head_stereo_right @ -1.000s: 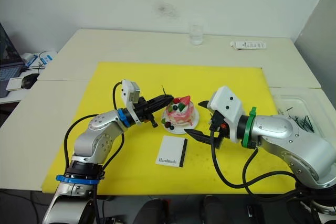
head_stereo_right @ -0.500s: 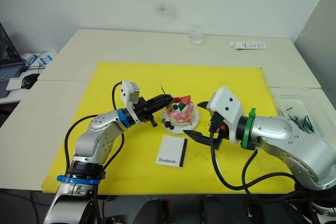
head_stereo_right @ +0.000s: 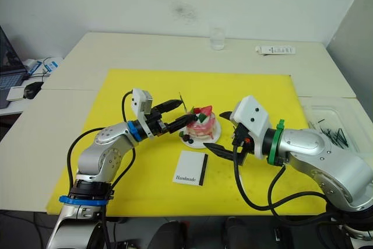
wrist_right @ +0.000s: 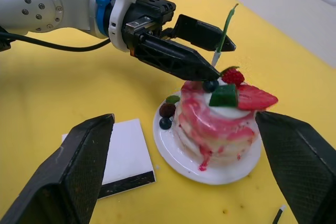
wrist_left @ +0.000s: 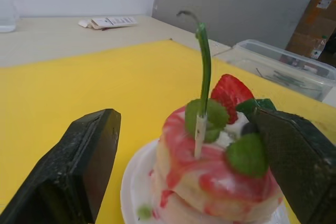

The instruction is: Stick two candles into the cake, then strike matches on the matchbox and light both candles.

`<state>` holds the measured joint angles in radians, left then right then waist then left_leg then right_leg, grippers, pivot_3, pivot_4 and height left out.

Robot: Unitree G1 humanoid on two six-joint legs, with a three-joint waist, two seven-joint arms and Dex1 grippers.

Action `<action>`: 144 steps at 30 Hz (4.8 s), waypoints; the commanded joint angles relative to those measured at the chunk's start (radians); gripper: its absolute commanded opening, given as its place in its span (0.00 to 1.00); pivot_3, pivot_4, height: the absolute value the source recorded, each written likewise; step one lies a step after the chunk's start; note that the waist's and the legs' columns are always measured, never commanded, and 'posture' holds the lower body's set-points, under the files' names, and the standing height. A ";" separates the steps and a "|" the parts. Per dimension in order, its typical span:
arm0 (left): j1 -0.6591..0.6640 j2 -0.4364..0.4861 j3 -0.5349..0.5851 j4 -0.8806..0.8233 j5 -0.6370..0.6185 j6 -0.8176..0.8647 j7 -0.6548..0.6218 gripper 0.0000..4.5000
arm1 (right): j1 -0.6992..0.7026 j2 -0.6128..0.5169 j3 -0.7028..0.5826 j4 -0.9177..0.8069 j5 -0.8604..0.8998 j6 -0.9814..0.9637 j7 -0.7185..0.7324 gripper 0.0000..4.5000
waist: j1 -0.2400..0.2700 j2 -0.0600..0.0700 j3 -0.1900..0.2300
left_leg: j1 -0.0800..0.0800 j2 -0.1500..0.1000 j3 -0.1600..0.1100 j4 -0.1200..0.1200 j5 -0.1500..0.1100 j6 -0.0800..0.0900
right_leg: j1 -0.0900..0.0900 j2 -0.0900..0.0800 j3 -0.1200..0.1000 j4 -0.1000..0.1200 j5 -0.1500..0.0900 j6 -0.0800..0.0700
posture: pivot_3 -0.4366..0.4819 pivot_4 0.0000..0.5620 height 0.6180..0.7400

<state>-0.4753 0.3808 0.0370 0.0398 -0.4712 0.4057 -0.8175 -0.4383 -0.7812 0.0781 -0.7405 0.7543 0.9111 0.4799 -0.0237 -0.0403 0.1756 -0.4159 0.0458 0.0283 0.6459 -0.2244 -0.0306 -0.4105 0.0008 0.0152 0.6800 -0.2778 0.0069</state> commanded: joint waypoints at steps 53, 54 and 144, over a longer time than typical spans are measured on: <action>0.383 0.441 -0.072 -0.710 -0.171 0.126 -0.251 1.00 | 0.570 0.141 -0.034 -0.238 -0.229 0.222 -0.286 0.01 | -0.003 0.000 -0.001 | 0.008 0.001 0.001 -0.001 0.000 0.000 | 0.005 -0.002 0.002 0.000 0.001 -0.001 | 0.48 0.27 1.00; 0.388 0.439 -0.071 -0.708 -0.166 0.120 -0.250 1.00 | 0.569 0.138 -0.041 -0.242 -0.229 0.226 -0.281 0.01 | -0.003 0.000 -0.001 | 0.008 0.001 0.001 -0.001 0.000 0.000 | 0.005 -0.002 0.002 0.000 0.001 -0.001 | 0.48 0.27 1.00; 0.221 0.275 -0.288 -0.702 -0.087 0.102 -0.168 1.00 | 0.462 -0.600 -0.110 0.197 -0.381 0.183 0.503 0.27 | 0.019 0.002 -0.002 | 0.009 0.000 0.002 0.000 0.000 0.000 | 0.006 0.001 0.002 0.000 0.000 -0.001 | 0.48 0.27 1.00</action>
<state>-0.2438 0.6580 -0.2504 -0.6489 -0.5624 0.5170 -0.9899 0.0381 -1.3742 -0.0307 -0.5451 0.3738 1.0980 0.9819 -0.0044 -0.0380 0.1739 -0.4074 0.0453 0.0304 0.6463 -0.2245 -0.0305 -0.4042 0.0017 0.0174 0.6802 -0.2777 0.0062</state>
